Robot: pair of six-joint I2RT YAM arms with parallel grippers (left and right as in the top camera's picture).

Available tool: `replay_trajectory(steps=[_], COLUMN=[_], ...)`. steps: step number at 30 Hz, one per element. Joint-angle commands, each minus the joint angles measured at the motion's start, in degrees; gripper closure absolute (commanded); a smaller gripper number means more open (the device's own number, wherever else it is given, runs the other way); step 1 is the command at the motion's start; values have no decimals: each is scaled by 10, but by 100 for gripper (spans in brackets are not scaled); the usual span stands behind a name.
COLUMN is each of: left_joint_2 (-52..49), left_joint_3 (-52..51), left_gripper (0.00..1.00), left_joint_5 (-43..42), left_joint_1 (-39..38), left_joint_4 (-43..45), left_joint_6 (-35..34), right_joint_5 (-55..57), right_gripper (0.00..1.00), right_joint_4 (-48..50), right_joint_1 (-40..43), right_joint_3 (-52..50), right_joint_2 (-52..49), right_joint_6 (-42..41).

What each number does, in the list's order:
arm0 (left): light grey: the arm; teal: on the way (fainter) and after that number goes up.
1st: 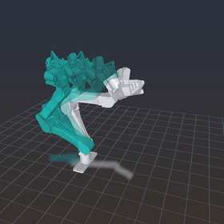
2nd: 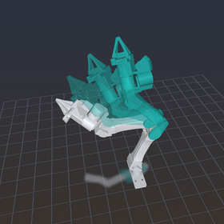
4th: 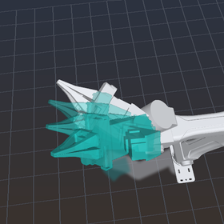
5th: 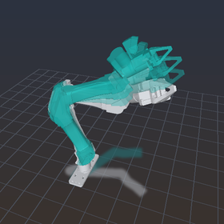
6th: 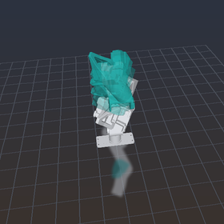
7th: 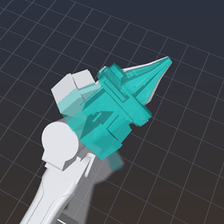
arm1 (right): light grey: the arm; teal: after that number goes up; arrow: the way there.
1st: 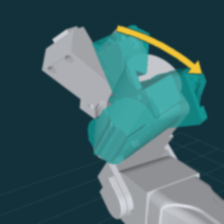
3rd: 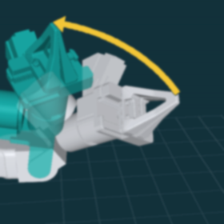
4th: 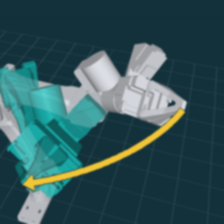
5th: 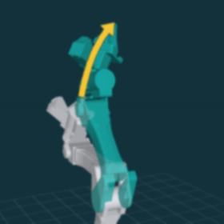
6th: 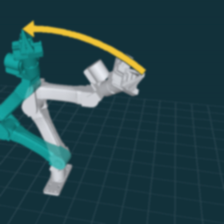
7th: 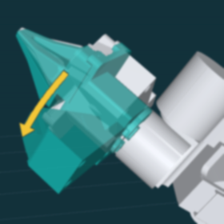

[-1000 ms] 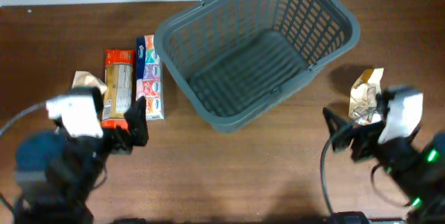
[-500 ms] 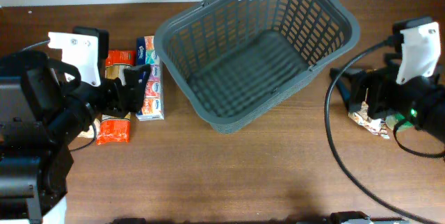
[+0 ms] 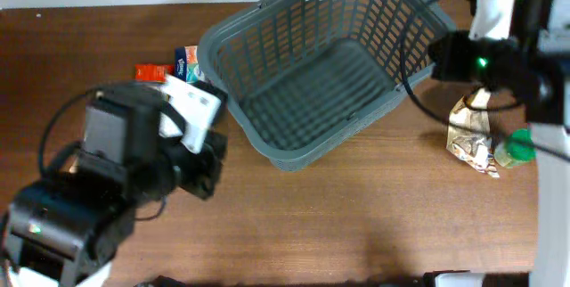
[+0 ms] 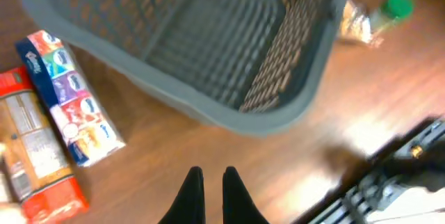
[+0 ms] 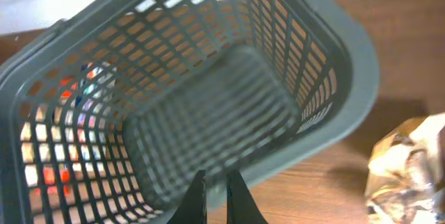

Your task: Pack container

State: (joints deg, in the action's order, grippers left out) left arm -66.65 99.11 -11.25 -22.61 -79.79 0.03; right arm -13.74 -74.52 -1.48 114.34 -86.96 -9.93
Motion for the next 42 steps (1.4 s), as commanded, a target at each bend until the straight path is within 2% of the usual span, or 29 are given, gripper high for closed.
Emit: replay_trajectory(steps=[1,8,14,21,29,42], left_joint_2=[-1,-44,-133,-174,-201,-260], left_joint_3=[8,7,7,7,7,2], left_gripper=[98,98,98,98,98,98], left_joint_5=[128,158,162,162,166,231], left_joint_1=[-94,-198,-260,-318,-322,-303], left_joint_4=[-3,-11,-15,-13,-7,-17], left_joint_6=[7,7,7,7,7,9], right_joint_5=[9,17,18,55,68,73], right_gripper=[96,96,96,96,96,96], right_joint_4=[15,49,47,36,13,-63], right_joint_1=[4,4,4,4,4,4], right_joint_3=[32,39,38,38,38,38], right_joint_2=[-33,-83,-121,-153,-173,-179], right_joint_6=[-72,-102,-101,-101,-101,-94])
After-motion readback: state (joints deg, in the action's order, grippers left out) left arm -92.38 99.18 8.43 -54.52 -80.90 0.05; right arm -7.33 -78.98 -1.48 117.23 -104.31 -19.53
